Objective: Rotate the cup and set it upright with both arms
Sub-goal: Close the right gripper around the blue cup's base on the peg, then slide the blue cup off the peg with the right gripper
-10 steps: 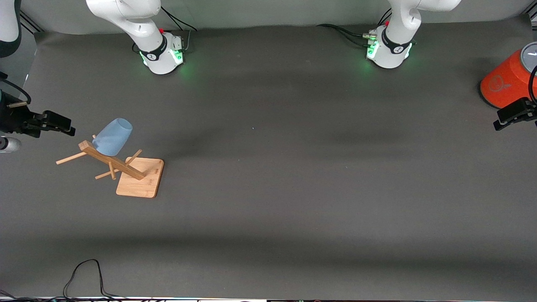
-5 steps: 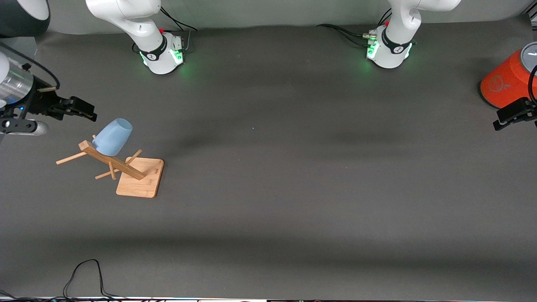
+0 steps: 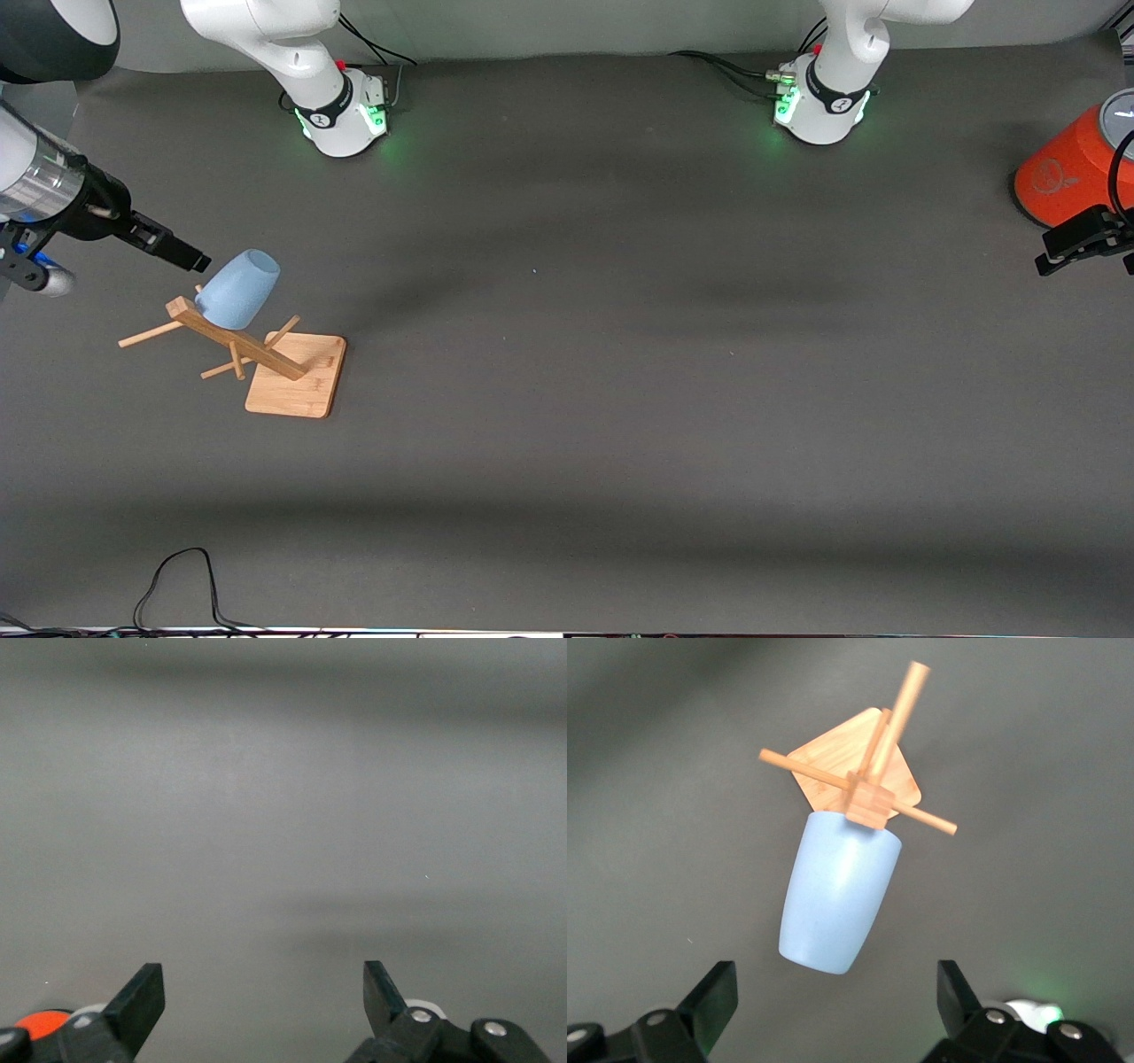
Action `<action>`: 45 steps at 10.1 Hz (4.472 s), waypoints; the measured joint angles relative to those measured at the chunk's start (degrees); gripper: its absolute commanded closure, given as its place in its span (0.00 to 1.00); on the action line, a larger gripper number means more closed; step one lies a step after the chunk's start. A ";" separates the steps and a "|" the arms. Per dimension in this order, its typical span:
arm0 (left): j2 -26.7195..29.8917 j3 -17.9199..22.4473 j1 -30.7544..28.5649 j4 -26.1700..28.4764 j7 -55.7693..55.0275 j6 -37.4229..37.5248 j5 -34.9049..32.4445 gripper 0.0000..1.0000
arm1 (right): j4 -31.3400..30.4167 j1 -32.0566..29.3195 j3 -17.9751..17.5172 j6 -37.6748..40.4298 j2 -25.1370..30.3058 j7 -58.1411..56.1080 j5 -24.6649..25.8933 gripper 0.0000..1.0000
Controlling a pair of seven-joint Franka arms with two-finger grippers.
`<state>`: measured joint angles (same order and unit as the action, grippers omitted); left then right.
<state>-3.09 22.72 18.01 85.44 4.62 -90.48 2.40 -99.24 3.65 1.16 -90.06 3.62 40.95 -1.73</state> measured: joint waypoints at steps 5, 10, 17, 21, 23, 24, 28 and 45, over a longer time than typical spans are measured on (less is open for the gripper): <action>0.01 -0.24 0.00 -0.48 0.00 0.02 0.06 0.00 | -3.00 -0.01 2.43 -2.22 -0.96 7.38 -3.16 0.00; 0.01 -0.40 0.00 -0.49 0.00 0.08 0.16 0.00 | -10.79 0.06 2.40 -11.96 -2.77 7.74 -5.77 0.00; 0.01 -0.45 0.00 -0.49 -0.01 0.11 0.33 0.00 | -15.72 0.05 2.40 -16.70 -2.84 7.76 -5.86 0.24; 0.01 -0.44 0.00 -0.49 -0.02 0.14 0.33 0.00 | -15.71 0.06 2.40 -16.69 -2.77 7.76 -5.91 0.25; 0.01 -0.44 0.00 -0.49 -0.02 0.18 0.34 0.00 | -15.60 0.06 2.40 -16.65 -2.62 7.76 -5.91 0.25; 0.01 -0.44 0.00 -0.49 -0.02 0.41 0.34 0.00 | -15.54 0.09 2.36 -16.41 -2.41 7.76 -5.91 0.25; 0.00 -0.42 0.00 -0.49 -0.02 0.79 0.34 0.00 | -14.65 2.77 1.96 -13.02 0.10 8.92 -6.03 0.25; -0.55 -0.12 -0.38 -0.42 -0.02 0.78 0.35 0.00 | 9.06 47.48 1.37 -22.44 -26.67 85.74 -3.16 0.30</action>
<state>-3.64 22.61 17.63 85.02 4.61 -89.70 2.75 -90.18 51.13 2.53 -112.49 -23.05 126.69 -4.89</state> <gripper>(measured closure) 0.000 0.198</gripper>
